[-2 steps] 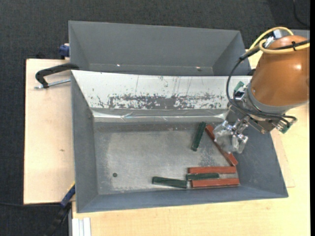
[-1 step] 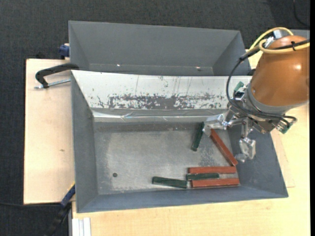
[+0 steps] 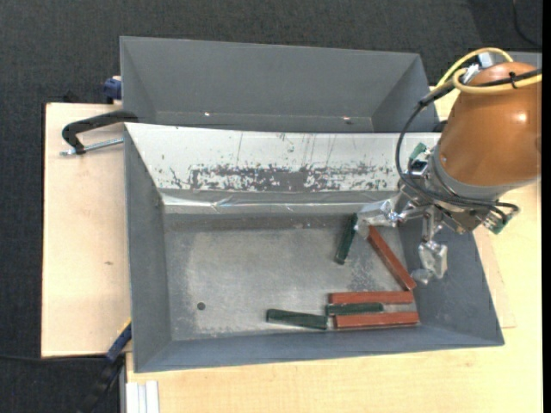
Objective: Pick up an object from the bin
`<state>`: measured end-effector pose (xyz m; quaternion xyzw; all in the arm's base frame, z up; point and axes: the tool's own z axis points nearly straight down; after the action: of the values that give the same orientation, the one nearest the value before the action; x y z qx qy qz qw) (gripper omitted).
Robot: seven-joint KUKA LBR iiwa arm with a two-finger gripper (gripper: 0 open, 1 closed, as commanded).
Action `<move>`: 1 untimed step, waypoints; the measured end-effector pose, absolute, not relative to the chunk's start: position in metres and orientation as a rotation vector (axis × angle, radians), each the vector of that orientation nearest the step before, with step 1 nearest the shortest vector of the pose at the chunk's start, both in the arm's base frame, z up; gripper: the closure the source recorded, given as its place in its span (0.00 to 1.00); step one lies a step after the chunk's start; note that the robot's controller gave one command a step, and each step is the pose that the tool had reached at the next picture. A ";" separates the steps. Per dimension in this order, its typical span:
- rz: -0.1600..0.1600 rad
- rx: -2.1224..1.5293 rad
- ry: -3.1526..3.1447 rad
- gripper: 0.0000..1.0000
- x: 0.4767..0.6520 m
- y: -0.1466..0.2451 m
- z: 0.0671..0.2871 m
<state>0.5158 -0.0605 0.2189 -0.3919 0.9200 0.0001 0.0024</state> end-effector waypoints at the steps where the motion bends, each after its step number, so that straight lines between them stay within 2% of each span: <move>1: -0.005 -1.126 2.924 0.00 0.533 -0.063 0.200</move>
Offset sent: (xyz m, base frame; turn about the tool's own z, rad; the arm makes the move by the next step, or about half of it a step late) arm 0.0119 -0.0208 -0.0612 0.1146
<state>0.5327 -0.0626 0.1999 -0.3595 0.9331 -0.0016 0.0040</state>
